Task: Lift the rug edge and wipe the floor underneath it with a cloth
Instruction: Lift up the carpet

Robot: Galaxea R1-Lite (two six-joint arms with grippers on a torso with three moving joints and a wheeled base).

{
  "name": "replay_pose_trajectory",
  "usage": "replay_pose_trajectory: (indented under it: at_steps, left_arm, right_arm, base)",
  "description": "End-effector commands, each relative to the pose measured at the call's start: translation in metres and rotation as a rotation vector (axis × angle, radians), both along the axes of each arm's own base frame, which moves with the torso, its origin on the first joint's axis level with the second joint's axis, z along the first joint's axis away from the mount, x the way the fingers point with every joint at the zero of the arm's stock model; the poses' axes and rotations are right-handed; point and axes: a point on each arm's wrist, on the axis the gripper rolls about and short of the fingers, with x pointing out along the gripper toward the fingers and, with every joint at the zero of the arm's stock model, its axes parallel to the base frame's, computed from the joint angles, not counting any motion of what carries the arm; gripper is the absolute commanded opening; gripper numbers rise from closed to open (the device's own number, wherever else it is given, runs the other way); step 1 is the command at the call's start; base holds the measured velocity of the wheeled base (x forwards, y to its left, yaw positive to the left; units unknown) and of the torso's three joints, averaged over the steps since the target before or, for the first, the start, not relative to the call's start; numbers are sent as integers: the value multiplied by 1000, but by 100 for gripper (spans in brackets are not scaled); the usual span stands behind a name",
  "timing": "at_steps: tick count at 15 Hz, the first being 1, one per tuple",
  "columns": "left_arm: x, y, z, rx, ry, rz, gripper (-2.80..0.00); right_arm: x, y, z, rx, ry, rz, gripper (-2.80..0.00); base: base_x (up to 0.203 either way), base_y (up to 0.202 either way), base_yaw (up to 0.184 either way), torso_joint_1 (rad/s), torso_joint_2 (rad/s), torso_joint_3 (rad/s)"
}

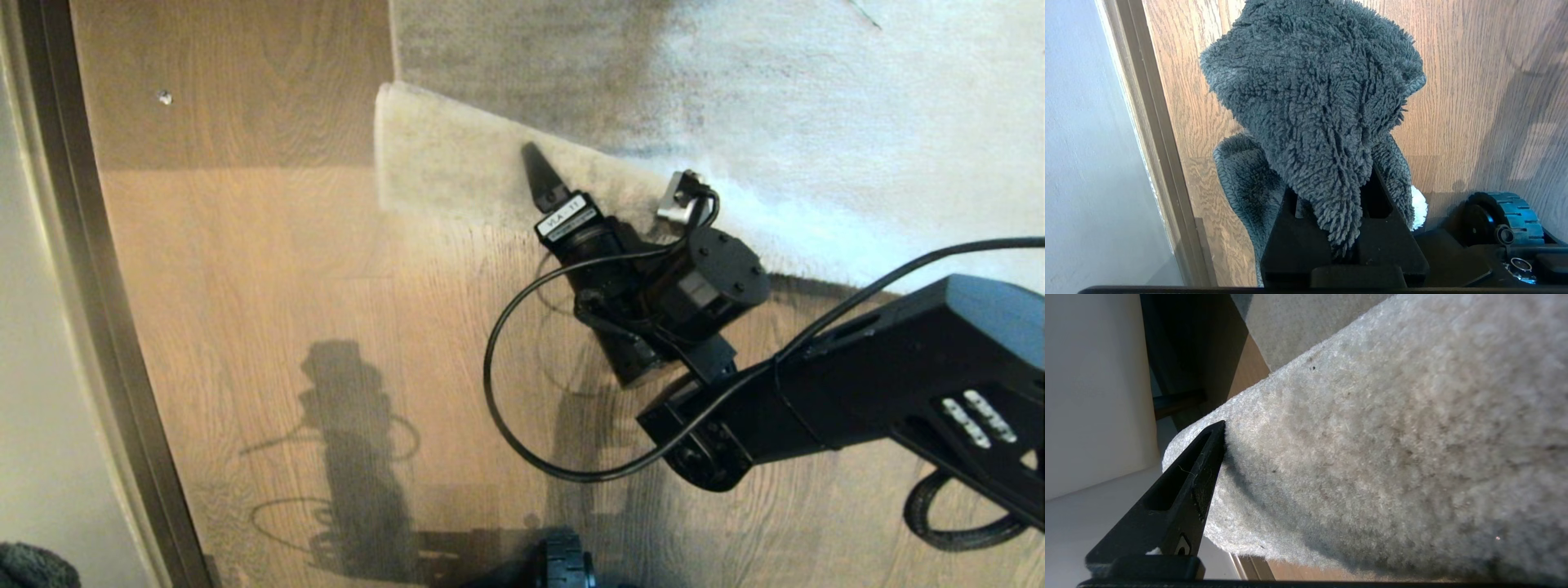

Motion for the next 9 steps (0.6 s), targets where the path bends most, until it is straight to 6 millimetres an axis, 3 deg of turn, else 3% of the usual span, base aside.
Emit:
replay_pose_trajectory:
  at_steps: [1,4,5,6,9]
  left_arm:
    - [0,0,0,0,-1,0,-280]
    - [0,0,0,0,-1,0,-280]
    - [0,0,0,0,-1,0,-280]
    - [0,0,0,0,1,0,-280]
    - [0,0,0,0,0,0,-280]
  right_arm:
    - [-4,0,3,35,-29,7,0]
    - [-7,3,3,33,-29,15,0]
    - [-7,4,3,31,-28,15,-268]
    - [-8,4,3,31,-28,17,-280]
    - [-8,4,5,37,-31,21,-280]
  base:
    - [0,0,0,0,0,0]
    - [0,0,0,0,0,0]
    - [0,0,0,0,0,0]
    - [0,0,0,0,0,0]
    - [0,0,0,0,0,0]
